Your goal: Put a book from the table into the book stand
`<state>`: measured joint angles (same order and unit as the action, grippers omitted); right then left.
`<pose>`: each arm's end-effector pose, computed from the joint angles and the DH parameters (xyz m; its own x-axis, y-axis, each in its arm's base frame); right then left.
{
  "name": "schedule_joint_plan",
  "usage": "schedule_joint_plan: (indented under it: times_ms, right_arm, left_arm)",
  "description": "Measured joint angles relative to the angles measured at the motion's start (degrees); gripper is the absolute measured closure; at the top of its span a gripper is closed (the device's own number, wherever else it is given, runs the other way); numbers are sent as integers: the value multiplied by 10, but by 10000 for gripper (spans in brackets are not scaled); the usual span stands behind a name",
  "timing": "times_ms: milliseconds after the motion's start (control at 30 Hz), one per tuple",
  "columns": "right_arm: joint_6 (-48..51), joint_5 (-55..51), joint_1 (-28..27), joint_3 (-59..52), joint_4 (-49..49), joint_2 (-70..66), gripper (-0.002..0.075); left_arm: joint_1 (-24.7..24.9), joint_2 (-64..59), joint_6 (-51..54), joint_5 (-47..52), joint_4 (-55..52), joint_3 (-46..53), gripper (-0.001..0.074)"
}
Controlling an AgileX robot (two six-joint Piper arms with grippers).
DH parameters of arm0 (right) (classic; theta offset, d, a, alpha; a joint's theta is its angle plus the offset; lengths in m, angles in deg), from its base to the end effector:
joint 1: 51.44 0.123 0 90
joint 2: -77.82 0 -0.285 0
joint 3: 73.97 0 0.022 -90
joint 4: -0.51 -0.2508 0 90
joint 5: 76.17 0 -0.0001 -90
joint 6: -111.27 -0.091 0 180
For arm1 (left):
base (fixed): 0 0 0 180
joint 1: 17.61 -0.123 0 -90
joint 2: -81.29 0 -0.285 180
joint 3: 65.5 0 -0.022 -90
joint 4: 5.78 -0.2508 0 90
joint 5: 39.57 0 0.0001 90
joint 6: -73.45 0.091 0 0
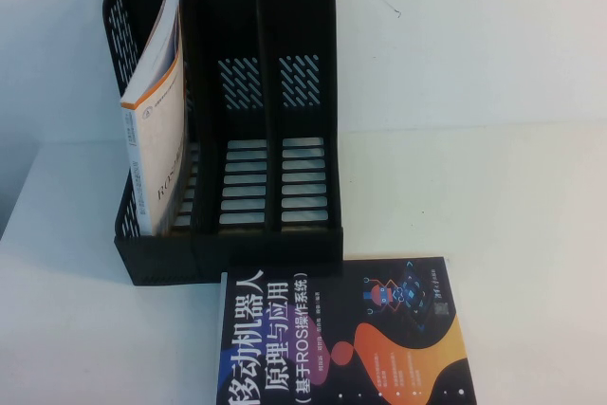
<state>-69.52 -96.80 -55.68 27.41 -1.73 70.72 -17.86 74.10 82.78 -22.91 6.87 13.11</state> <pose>0.0529 -0.0027 0.1732 -0.2771 0.0710 -0.9582 0.0748 0.9958 0.0522 0.0546 -0.0055 0.1799 -0.2118 -0.0498 -0.9761 0.0467 0.9970 -0.0610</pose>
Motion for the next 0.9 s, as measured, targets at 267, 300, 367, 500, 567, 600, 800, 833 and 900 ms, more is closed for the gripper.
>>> schedule_joint_plan:
  times_ms: [267, 300, 367, 500, 567, 600, 800, 833, 900]
  right_arm:
    - [0, 138, 0, -1, 0, 0, 728]
    - [0, 167, 0, -1, 0, 0, 728]
    - [0, 218, 0, -1, 0, 0, 728]
    - [0, 269, 0, -1, 0, 0, 728]
    - [0, 277, 0, -1, 0, 0, 728]
    - [0, 277, 0, -1, 0, 0, 728]
    - [0, 281, 0, -1, 0, 0, 728]
    - [-1, 284, 0, -1, -4, 0, 728]
    - [-9, 291, 0, -1, -27, 0, 728]
  left_arm:
    - [0, 0, -3, -146, 7, 0, 738]
    - [0, 0, -9, -163, 11, 0, 738]
    - [0, 0, -20, -206, 16, 0, 738]
    - [0, 0, -30, -293, 25, 0, 738]
    - [0, 0, -32, -327, 25, 0, 738]
    - [0, 0, -32, -337, 26, 0, 738]
    - [0, 0, -32, -362, 27, 0, 738]
    - [0, 0, -32, -363, 27, 0, 738]
    - [0, 0, -34, -368, 27, 0, 738]
